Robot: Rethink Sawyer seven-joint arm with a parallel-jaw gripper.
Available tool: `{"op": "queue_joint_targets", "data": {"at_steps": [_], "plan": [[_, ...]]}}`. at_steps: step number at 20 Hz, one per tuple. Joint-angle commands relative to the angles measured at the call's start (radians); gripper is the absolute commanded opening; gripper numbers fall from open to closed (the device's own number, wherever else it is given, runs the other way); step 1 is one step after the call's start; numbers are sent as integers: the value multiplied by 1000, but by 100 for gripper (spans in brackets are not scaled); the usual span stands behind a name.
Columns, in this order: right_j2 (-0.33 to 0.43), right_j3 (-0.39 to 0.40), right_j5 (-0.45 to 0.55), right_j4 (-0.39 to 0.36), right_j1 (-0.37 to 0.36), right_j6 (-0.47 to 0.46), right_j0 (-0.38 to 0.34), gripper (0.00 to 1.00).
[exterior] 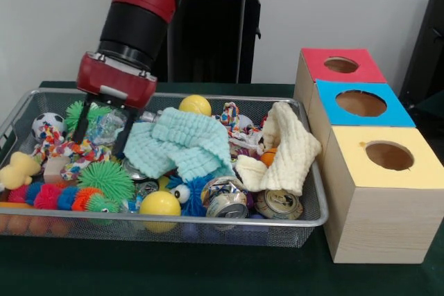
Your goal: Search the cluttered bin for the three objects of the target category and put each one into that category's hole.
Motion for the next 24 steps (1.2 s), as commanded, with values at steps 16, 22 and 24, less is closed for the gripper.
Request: {"op": "queue_joint_targets", "data": {"at_steps": [16, 22, 24], "plan": [[-239, -147, -160, 162, 215, -51, -100, 100], [-239, -136, -112, 180, 214, -2, -57, 100], [-240, -133, -100, 176, 209, 7, -49, 100]]}}
